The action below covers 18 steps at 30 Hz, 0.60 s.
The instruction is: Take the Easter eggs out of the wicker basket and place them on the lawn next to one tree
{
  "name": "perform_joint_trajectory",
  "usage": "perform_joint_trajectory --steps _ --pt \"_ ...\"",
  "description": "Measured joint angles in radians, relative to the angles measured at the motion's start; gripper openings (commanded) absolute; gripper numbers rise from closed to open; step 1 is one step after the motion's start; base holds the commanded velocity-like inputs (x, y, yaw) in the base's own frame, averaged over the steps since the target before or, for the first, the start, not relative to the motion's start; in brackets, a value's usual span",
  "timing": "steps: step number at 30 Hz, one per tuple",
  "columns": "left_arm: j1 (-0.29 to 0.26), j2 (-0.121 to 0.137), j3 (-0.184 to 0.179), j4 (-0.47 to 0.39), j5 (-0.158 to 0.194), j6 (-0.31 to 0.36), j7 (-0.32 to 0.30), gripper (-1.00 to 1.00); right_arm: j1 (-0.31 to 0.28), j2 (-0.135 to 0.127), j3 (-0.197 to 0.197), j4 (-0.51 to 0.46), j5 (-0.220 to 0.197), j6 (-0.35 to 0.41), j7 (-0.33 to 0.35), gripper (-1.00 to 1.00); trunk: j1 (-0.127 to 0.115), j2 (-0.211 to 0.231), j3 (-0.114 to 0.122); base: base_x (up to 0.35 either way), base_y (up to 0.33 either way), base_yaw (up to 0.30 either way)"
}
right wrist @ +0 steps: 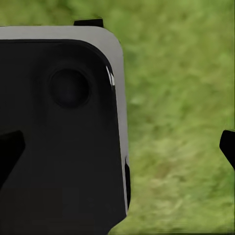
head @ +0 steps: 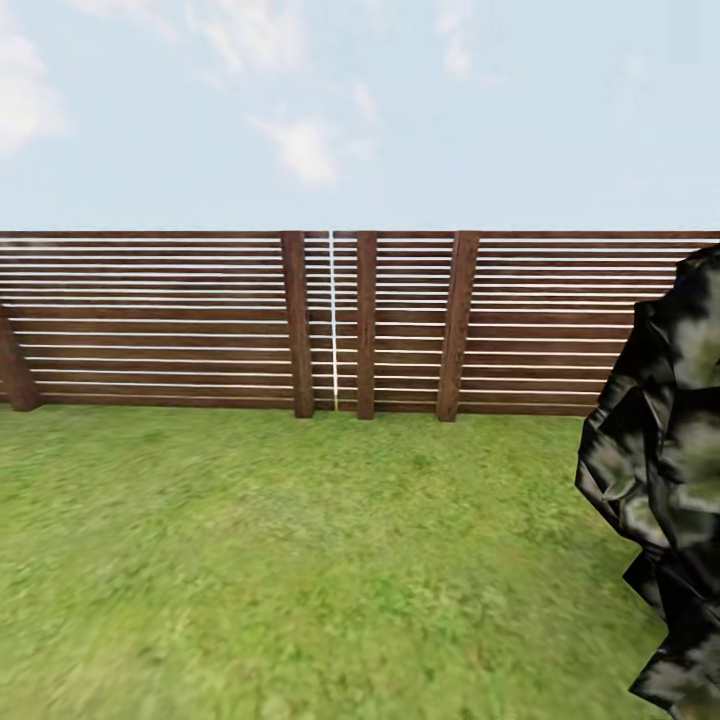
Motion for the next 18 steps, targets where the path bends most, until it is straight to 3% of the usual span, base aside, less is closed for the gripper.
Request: perform_joint_trajectory --steps 18 --pt "0.000 0.000 0.000 0.000 0.000 0.000 0.000 1.00 0.000 0.000 0.000 0.000 0.000 0.000 0.000 1.00 0.000 0.000 0.007 0.000 0.000 -0.300"
